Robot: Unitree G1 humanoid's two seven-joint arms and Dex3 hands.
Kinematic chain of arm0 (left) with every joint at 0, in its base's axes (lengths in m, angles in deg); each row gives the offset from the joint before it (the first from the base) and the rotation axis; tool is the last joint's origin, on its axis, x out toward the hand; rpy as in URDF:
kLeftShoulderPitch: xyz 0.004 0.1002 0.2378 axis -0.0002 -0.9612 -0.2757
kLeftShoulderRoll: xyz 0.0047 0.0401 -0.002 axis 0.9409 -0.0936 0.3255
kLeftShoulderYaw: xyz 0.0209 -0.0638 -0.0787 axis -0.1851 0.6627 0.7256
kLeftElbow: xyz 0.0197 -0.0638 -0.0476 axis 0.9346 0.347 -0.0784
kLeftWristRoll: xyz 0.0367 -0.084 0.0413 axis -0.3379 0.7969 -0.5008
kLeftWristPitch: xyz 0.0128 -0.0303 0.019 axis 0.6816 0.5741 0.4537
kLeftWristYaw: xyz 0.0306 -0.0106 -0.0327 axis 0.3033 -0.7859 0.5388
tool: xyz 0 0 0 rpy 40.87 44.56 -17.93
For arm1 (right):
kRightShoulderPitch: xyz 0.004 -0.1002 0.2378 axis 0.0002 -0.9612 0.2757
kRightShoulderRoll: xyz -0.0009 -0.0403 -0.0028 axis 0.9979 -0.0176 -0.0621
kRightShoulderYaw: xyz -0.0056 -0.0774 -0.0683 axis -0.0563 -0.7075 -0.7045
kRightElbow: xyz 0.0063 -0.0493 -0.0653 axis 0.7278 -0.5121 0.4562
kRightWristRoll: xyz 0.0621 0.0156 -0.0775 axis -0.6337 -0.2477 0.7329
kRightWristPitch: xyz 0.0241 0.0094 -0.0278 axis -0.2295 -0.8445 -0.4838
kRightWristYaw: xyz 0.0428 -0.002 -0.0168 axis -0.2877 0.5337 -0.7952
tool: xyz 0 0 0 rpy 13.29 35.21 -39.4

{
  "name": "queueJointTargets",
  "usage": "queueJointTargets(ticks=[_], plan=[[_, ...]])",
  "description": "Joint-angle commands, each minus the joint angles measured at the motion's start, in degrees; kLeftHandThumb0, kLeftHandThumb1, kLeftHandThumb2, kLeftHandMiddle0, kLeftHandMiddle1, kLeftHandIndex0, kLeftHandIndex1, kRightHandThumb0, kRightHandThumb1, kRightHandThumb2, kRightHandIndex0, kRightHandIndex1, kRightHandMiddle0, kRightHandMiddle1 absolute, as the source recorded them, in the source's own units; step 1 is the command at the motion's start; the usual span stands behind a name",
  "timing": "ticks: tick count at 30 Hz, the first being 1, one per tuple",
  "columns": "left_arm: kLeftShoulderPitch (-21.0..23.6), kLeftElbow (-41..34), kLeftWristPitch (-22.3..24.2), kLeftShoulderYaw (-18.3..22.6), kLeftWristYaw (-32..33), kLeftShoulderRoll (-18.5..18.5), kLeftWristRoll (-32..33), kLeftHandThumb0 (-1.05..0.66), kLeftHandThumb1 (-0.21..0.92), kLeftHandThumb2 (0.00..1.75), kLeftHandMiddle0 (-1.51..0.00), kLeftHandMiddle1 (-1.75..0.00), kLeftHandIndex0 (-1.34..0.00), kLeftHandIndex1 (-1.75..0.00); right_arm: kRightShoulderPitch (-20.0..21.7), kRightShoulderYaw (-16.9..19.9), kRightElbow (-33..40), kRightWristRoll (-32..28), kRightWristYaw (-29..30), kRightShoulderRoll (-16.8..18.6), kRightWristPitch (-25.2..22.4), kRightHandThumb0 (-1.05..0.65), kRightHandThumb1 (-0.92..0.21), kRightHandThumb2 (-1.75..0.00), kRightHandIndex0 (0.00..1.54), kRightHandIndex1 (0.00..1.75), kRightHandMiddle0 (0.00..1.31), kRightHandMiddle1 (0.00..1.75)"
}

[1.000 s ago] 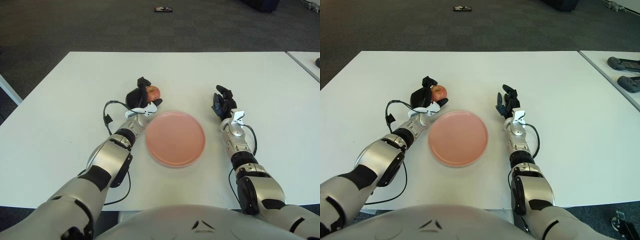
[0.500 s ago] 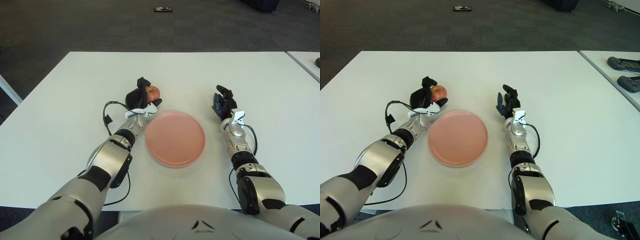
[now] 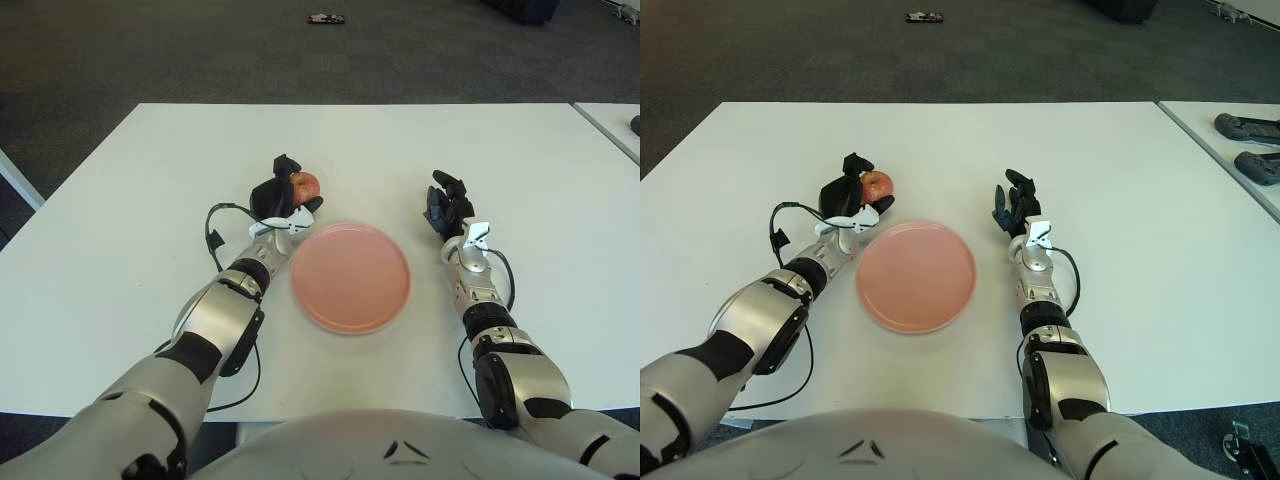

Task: Put the apple into the plate.

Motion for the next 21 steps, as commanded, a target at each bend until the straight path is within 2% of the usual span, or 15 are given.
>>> queueJointTargets(ticks=[1, 7, 21], plan=[[-0.96, 0.42, -0.13, 2.02, -0.95, 0.19, 1.87, -0.46, 0.38, 1.17, -1.0, -1.75, -0.61, -1.67, -0.58, 0.34, -0.87, -0.26, 0.13, -0.36, -0.99, -0.68, -0.92, -0.63, 0.24, 0.22, 0.0, 0.69], [-0.58, 0.09, -0.75, 6.17, -4.54, -0.86, 6.09, -0.48, 0.31, 1.31, -1.06, -1.75, -0.62, -1.74, -0.79, 0.28, -0.55, -0.22, 0.19, -0.26, -1.0, -0.68, -0.92, -0.63, 0.24, 0.22, 0.0, 0.69], [0.78, -0.99, -3.0, 10.85, -9.88, -2.31, 11.21, -0.48, 0.3, 1.33, -1.11, -1.75, -0.62, -1.75, -0.79, 0.26, -0.55, -0.23, 0.2, -0.27, -1.0, -0.68, -0.92, -0.63, 0.24, 0.22, 0.0, 0.69]])
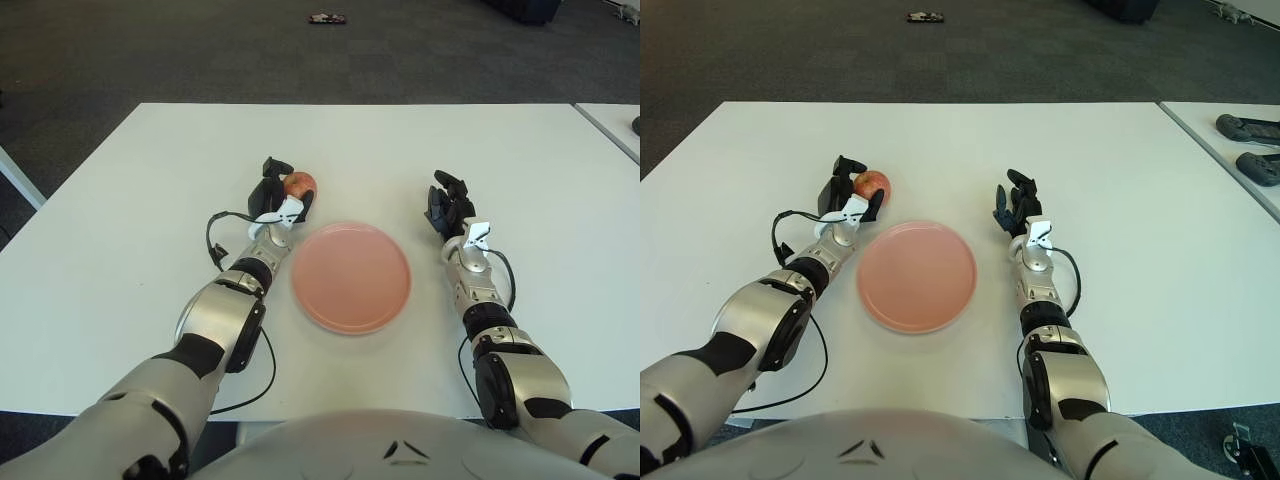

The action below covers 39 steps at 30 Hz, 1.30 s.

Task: Put the apple into the plate.

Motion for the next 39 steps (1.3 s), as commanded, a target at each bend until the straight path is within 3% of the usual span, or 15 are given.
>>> queueJointTargets(ticks=[1, 25, 39], plan=[[0.74, -0.32, -1.22, 0.96, -1.57, -0.47, 0.95, -0.48, 0.3, 1.33, -1.12, -1.75, -0.62, -1.75, -0.79, 0.27, -0.55, -0.23, 0.15, -0.23, -0.98, -0.68, -0.92, -0.63, 0.24, 0.22, 0.0, 0.69], [1.19, -1.05, -4.33, 3.44, -5.99, -1.65, 3.55, -0.47, 0.32, 1.31, -1.15, -1.75, -0.6, -1.75, -0.79, 0.44, -0.46, -0.45, -0.21, -0.62, -1.11, -0.68, -0.92, -0.63, 0.24, 0.22, 0.0, 0.69], [2.4, -2.24, -7.57, 7.67, -8.15, -2.66, 8.15, -0.47, 0.32, 1.31, -1.16, -1.75, -0.6, -1.75, -0.58, 0.54, -0.73, -0.57, -0.37, -0.81, -1.16, -0.68, -0.92, -0.63, 0.24, 0.22, 0.0, 0.69]])
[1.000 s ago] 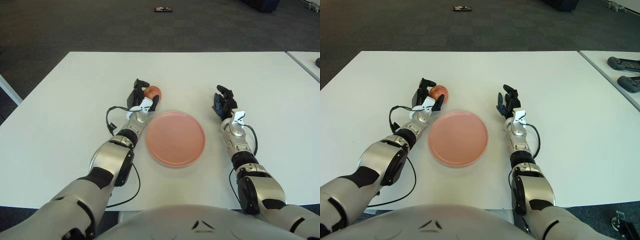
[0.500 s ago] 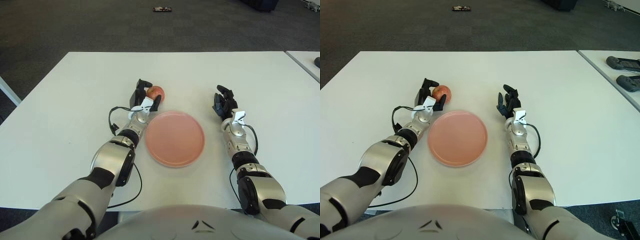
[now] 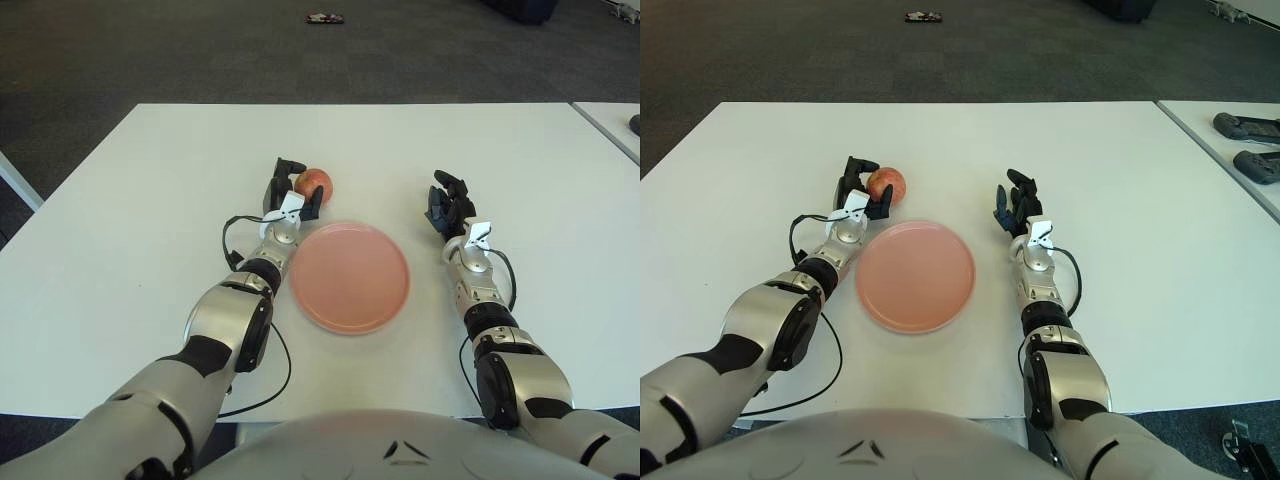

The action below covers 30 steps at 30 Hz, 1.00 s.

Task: Put the apple into the plate.

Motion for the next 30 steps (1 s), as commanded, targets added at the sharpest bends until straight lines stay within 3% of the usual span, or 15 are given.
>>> queueJointTargets(ticks=[1, 11, 30], plan=[[2.4, -1.35, -2.26, 1.0, 0.13, 0.22, 1.01, -0.47, 0.32, 1.31, -1.16, -1.75, -0.6, -1.75, -0.57, 0.47, -0.76, -0.44, -0.21, -0.54, -1.11, -0.68, -0.92, -0.63, 0.24, 0.22, 0.0, 0.69], [3.94, -2.19, -4.32, 3.43, -1.55, 1.2, 3.39, -0.48, 0.28, 1.36, -1.19, -1.75, -0.63, -1.75, -0.56, 0.45, -0.77, -0.48, -0.22, -0.57, -1.12, -0.68, -0.92, -0.63, 0.24, 0.22, 0.0, 0.69], [5.46, -7.49, -14.93, 6.81, -6.92, 1.31, 7.82, -0.48, 0.27, 1.37, -1.21, -1.75, -0.64, -1.75, -0.19, 0.45, -1.25, -0.45, -0.13, -0.55, -1.12, -0.68, -0.92, -0.63, 0.24, 0.22, 0.0, 0.69]])
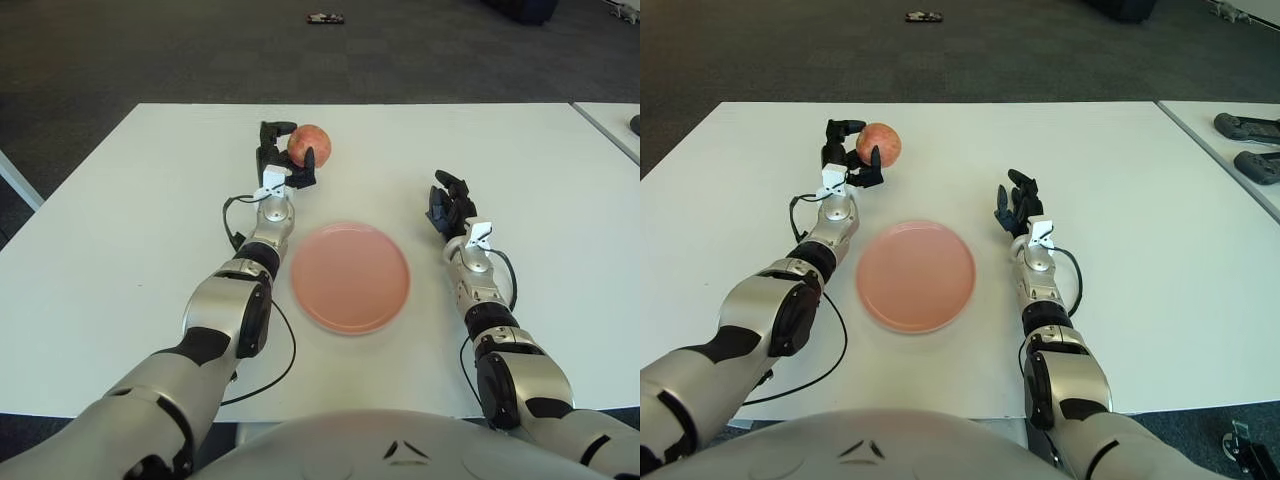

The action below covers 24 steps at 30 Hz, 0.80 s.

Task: Put the apple into the plate.

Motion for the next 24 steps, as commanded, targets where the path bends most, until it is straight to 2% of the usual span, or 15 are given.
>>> queueJointTargets(ticks=[1, 4, 12, 20, 24], plan=[[2.31, -2.54, -2.99, 0.22, -1.14, 0.58, 0.77, -0.48, 0.27, 1.37, -1.21, -1.75, -0.64, -1.75, -0.19, 0.38, -1.19, -0.35, -0.09, -0.35, -1.07, -0.68, -0.92, -0.63, 0.24, 0.22, 0.0, 0.69], [2.35, -4.16, -4.37, 0.11, -2.26, 0.45, 1.04, -0.48, 0.28, 1.36, -1.21, -1.75, -0.64, -1.75, -0.17, 0.38, -1.21, -0.35, -0.08, -0.34, -1.07, -0.68, -0.92, -0.63, 0.24, 0.22, 0.0, 0.69], [-2.24, -13.98, -6.58, -3.42, -4.92, -0.19, -1.37, -0.47, 0.31, 1.33, -1.19, -1.75, -0.61, -1.75, -0.11, 0.33, -1.32, -0.31, 0.01, -0.27, -1.02, -0.68, -0.92, -0.63, 0.24, 0.22, 0.0, 0.69], [-11.88, -27.72, -3.95, -9.65, -5.33, -0.94, -8.17, -0.47, 0.31, 1.32, -1.18, -1.75, -0.61, -1.75, -0.23, 0.23, -1.17, -0.23, 0.15, -0.1, -0.97, -0.68, -0.92, -0.63, 0.24, 0.22, 0.0, 0.69], [-15.84, -34.19, -1.9, -12.58, -9.06, 0.76, -10.59, -0.47, 0.31, 1.32, -1.17, -1.75, -0.61, -1.75, -0.29, 0.18, -1.08, -0.2, 0.21, -0.03, -0.96, -0.68, -0.92, -0.63, 0.24, 0.22, 0.0, 0.69]])
